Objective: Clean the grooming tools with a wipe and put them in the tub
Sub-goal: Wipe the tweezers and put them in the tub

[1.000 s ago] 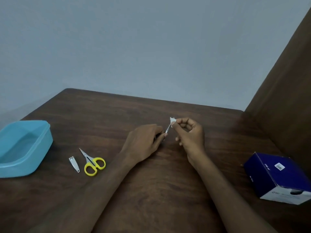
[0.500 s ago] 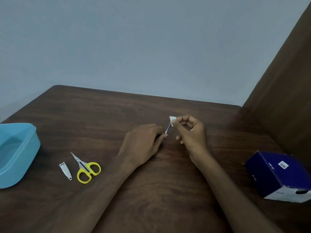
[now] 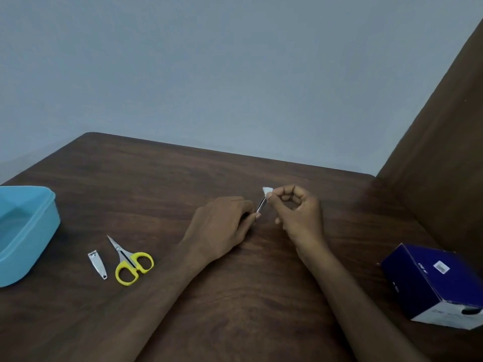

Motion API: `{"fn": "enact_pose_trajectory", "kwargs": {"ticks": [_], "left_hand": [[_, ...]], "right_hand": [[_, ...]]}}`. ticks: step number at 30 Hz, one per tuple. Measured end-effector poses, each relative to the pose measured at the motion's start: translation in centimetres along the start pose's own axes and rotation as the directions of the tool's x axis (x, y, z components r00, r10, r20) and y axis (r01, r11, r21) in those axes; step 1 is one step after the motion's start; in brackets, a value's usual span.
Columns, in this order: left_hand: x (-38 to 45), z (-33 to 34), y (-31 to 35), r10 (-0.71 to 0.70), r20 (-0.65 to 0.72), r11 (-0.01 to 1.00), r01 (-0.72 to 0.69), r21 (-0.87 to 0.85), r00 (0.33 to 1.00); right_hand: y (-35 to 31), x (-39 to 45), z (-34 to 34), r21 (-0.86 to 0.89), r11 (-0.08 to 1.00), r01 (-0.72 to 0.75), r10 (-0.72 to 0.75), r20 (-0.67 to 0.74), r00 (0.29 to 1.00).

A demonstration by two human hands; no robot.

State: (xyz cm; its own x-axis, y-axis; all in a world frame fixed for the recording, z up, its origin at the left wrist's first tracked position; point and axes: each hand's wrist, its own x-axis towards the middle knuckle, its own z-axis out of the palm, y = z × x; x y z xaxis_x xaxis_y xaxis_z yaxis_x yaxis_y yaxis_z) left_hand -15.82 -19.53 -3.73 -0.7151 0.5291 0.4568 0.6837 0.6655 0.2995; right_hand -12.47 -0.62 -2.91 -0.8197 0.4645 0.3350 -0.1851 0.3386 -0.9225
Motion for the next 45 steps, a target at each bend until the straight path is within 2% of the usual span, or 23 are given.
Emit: {"fn": "enact_pose_trajectory", "kwargs": {"ticks": [3, 5, 8, 13, 16, 19, 25, 30, 35, 41, 45], "left_hand": [[0.0, 0.0, -0.1, 0.004, -0.013, 1.000, -0.004, -0.014, 1.000], [0.1, 0.0, -0.1, 0.012, -0.012, 1.000, -0.012, -0.020, 1.000], [0.2, -0.1, -0.1, -0.006, 0.009, 1.000, 0.006, -0.010, 1.000], [0.3, -0.2, -0.1, -0.038, 0.021, 0.999, 0.038, 0.007, 0.999], [0.3, 0.0, -0.1, -0.034, 0.021, 0.999, 0.034, 0.007, 0.999], [0.2, -0.1, 0.0, -0.033, 0.027, 0.999, 0.034, -0.013, 0.999], [0.1, -0.3, -0.1, -0.056, 0.016, 0.997, 0.057, -0.059, 0.998], [0.1, -0.3, -0.1, -0.049, 0.038, 0.998, 0.051, -0.048, 0.998], [0.1, -0.2, -0.3, -0.049, 0.035, 0.997, 0.051, -0.055, 0.998], [0.0, -0.4, -0.2, -0.055, 0.051, 0.997, 0.057, -0.055, 0.997], [0.0, -0.5, -0.1, -0.055, 0.044, 0.995, 0.058, -0.080, 0.998]], "right_hand": [[0.5, -0.6, -0.1, -0.085, 0.995, 0.060, -0.050, 0.117, 0.992], [0.4, -0.9, 0.0, -0.147, 0.983, 0.112, -0.094, 0.125, 0.988], [0.1, -0.3, 0.1, -0.146, 0.986, 0.079, -0.081, -0.008, 0.997], [0.4, 0.4, 0.0, 0.000, 0.999, -0.045, 0.044, -0.195, 0.980], [0.2, 0.5, -0.2, 0.103, 0.991, -0.080, 0.104, -0.250, 0.963], [-0.3, 0.1, -0.1, 0.163, 0.983, -0.083, 0.113, -0.182, 0.977], [-0.9, -0.9, 0.2, 0.166, 0.977, -0.131, 0.129, 0.025, 0.991], [-1.5, -0.6, 0.0, 0.315, 0.933, -0.175, 0.199, -0.045, 0.979], [-1.5, -1.1, 0.0, 0.273, 0.947, -0.168, 0.172, 0.013, 0.985], [-2.0, -0.9, -0.2, 0.391, 0.903, -0.178, 0.214, -0.052, 0.975], [-1.9, -1.4, 0.0, 0.335, 0.925, -0.178, 0.193, -0.011, 0.981]]}}
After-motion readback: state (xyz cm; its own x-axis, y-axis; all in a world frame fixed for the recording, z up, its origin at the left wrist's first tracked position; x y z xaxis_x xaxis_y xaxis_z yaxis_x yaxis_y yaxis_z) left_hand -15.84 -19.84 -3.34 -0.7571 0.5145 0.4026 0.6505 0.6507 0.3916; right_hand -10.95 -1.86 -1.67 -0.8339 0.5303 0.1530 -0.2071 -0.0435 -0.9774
